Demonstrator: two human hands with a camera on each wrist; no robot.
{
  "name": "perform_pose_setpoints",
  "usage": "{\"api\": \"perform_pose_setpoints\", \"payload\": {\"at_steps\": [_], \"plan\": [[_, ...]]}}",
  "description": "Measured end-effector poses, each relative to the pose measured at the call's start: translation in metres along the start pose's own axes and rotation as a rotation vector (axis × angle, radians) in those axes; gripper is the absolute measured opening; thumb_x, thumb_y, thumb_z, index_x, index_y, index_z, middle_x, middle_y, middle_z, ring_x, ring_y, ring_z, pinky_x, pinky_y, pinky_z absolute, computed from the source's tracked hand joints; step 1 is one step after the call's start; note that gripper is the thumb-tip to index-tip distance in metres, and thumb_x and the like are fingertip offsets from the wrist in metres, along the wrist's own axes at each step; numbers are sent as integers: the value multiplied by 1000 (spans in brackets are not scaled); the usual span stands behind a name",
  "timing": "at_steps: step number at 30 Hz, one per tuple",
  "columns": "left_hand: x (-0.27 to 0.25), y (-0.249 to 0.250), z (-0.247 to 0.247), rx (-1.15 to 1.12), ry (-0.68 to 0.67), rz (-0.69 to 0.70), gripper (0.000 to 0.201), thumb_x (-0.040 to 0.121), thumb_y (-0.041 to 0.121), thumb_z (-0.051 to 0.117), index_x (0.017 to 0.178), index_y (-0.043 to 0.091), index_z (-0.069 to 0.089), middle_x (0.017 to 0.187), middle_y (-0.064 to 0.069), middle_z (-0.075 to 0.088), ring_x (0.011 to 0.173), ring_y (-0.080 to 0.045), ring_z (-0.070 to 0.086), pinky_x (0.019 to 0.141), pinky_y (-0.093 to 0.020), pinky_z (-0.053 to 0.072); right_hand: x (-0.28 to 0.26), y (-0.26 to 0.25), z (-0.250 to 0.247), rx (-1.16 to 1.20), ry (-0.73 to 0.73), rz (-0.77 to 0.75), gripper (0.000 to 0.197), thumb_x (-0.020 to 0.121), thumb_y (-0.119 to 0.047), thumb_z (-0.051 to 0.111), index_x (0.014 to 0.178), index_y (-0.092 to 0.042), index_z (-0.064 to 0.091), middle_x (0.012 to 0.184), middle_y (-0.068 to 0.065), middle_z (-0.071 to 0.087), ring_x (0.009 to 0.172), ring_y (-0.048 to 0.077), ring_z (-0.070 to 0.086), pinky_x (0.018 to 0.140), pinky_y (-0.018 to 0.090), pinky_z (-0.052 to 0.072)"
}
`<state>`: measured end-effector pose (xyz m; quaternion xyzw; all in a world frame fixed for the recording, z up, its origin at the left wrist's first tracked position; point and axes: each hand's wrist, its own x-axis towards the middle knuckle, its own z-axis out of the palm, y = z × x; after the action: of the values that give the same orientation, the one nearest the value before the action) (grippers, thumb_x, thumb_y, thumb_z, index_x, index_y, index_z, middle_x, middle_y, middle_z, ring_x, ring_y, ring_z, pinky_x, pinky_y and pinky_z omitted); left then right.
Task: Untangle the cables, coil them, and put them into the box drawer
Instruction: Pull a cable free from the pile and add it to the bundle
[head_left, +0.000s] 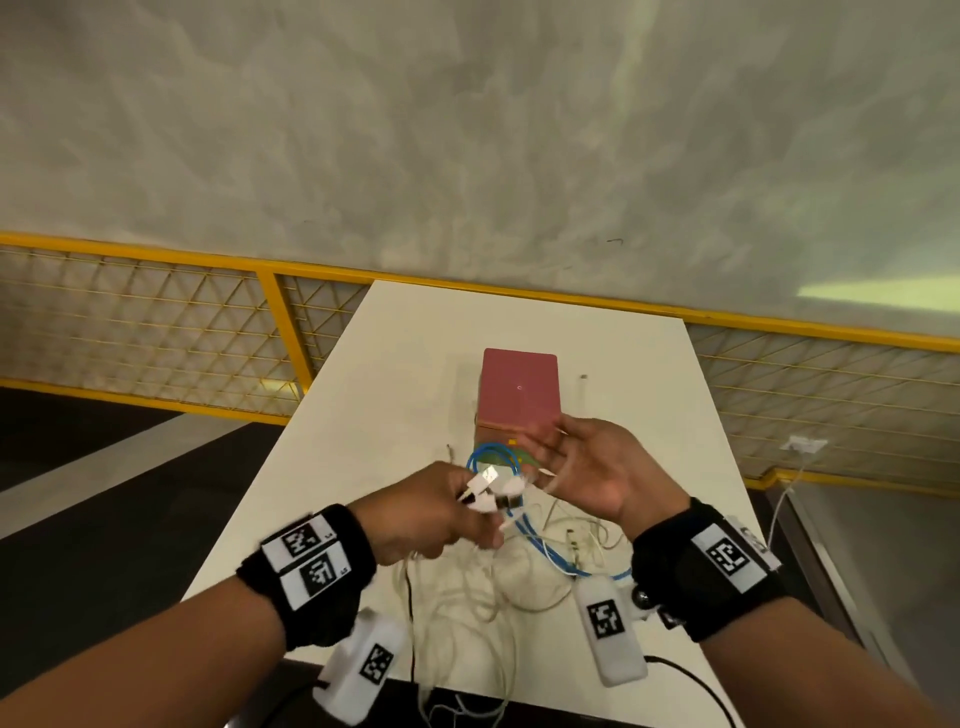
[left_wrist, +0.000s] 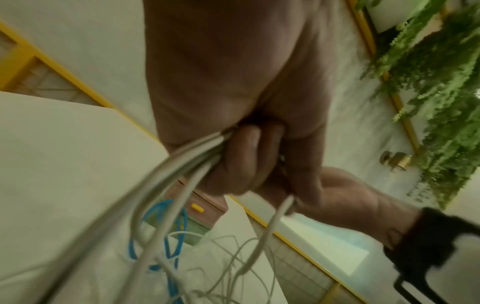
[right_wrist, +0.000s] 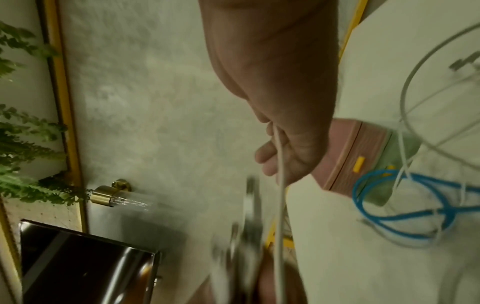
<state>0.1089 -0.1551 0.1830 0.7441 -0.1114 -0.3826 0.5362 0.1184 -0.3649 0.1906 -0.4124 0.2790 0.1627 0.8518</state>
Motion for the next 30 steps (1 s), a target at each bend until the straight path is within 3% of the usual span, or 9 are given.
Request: {"api": "perform_pose_setpoints", "payload": {"at_steps": [3,5,10,13,18,20,24,28,30], "plan": [[-8,-12,-8,103,-116,-74,20,77,4,77,76,18,63,58,4,48,48,-12,29,44,-22,20,-1,-5,-18,-38,-11,-30,19,99,-19,44,88,-17,59,75,6,71,79,23,72,69,39,55],[-7,-11,-11,32,-42,-40,19,83,7,75,78,19,61,60,4,42,48,-11,27,44,-21,21,-11,-5,-23,-215,-56,-43,16,99,-21,47,92,-17,61,78,6,70,77,23,70,68,38,55],[7,15,-23,-251,244,103,18,90,7,67,82,16,54,55,3,29,45,-11,20,45,-22,17,-27,27,-27,-1188,-200,-63,14,81,-31,71,84,-18,74,70,0,55,63,13,45,54,23,36],[9,34,-28,-223,299,167,20,91,6,64,75,15,55,54,3,30,46,-13,21,49,-28,20,-28,57,-28,-1601,-362,-33,24,83,-38,68,88,-15,72,61,-6,52,51,7,43,52,22,38],[11,47,-27,-243,285,163,7,93,15,62,92,13,56,57,5,27,48,-14,20,48,-27,26,-29,83,-31,-1743,-544,295,34,86,-28,67,112,-7,67,82,7,62,76,21,59,66,29,53],[11,48,-27,-249,287,164,13,95,19,61,100,8,58,54,6,26,48,-15,20,48,-28,28,-29,73,-34,-1779,-557,317,41,84,-34,68,113,-6,66,84,8,64,78,18,59,66,29,52],[12,46,-29,-316,317,216,31,99,28,55,95,0,68,50,2,30,42,-15,33,51,-27,37,-21,16,-41,-1391,-339,54,26,76,-34,68,92,-15,72,82,9,71,70,13,63,54,22,46],[14,43,-29,-442,314,263,34,100,30,52,94,1,70,50,-3,45,46,-20,51,51,-27,47,31,-45,-75,-1099,394,-417,18,89,-23,62,82,-7,66,70,10,65,56,20,56,46,22,40],[14,42,-29,-478,301,282,35,101,30,49,92,3,70,53,-5,51,50,-22,58,53,-30,51,60,-51,-106,-1215,516,-288,13,90,-20,58,83,-9,63,79,11,65,61,22,57,52,26,45]]}}
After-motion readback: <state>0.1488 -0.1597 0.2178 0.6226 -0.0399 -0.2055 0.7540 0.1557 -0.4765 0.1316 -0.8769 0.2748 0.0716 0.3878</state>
